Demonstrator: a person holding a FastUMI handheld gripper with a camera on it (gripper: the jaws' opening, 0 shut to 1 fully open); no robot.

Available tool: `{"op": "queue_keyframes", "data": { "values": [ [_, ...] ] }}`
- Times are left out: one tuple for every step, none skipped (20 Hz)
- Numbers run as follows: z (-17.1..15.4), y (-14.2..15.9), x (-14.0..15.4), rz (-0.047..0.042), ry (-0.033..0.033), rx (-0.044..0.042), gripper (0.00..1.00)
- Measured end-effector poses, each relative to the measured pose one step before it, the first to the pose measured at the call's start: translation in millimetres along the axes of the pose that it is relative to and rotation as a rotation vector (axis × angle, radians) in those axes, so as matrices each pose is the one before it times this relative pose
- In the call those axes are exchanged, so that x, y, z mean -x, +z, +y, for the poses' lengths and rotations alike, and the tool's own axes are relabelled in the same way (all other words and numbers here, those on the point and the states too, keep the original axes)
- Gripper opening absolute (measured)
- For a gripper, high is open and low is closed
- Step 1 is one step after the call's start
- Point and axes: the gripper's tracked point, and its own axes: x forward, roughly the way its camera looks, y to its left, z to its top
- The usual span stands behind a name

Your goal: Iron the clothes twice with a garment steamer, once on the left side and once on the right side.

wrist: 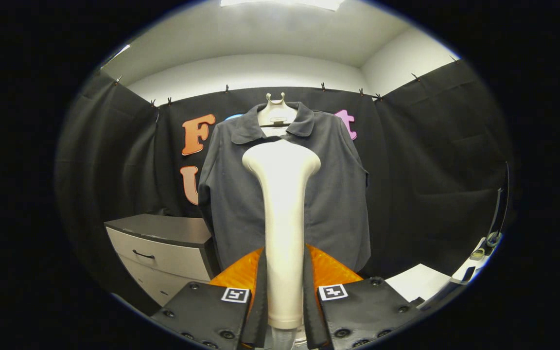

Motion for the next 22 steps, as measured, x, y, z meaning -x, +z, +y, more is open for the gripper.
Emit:
{"op": "queue_keyframes", "data": {
  "values": [
    [0.09,-0.59,-0.54,-0.00115,-0.00202,-0.00562,0.38],
    [-0.59,-0.39,-0.51,-0.0011,-0.00187,-0.00311,0.38],
    [-0.61,-0.84,-0.12,-0.00208,-0.00272,-0.0036,0.38],
    [-0.56,-0.41,-0.81,0.0016,-0.00382,-0.00163,0.38],
    [-0.62,-1.96,-0.37,0.00628,-0.00445,-0.00036,0.38],
    [-1.32,-1.69,-1.15,0.00421,-0.00391,-0.00526,0.38],
    [-0.82,-1.25,0.91,0.00141,-0.00229,-0.00772,0.38],
    [-0.88,-0.04,-1.09,0.00118,-0.00242,-0.0053,0.38],
    [-1.47,-0.03,-0.8,-0.00018,-0.00376,-0.00277,0.38],
    [-1.99,0.34,0.91,-0.00097,-0.0049,-0.00258,0.38],
    [-1.88,-0.06,-0.29,0.00076,-0.00391,-0.00184,0.38],
    [-1.23,-0.82,-0.85,0.00058,-0.00225,-0.00371,0.38],
    [-0.27,-1.03,0.75,-0.00017,-0.00173,-0.00432,0.38],
    [-0.72,0.25,-0.27,0.0011,-0.0019,-0.00141,0.38],
    [-0.56,-0.07,-0.02,0.00022,-0.00233,0.00061,0.38],
    [-1.1,-0.03,1.4,0.00086,-0.00134,0.00109,0.38],
    [-0.34,-0.08,0.36,-0.00004,0.00032,0.00049,0.38],
    [0.87,0.69,-1.25,0.00073,0.0008,0.00128,0.38],
    [1.54,0.32,-0.33,0.00027,0.00075,0.00184,0.38],
    [-1.45,0.38,-0.51,0.00111,0.00037,0.00223,0.38],
    [0.7,0.58,-0.72,0.00093,0.00055,0.00212,0.38],
    [-0.11,-0.99,0.18,0.00054,0.00003,0.00055,0.38]
  ]
}}
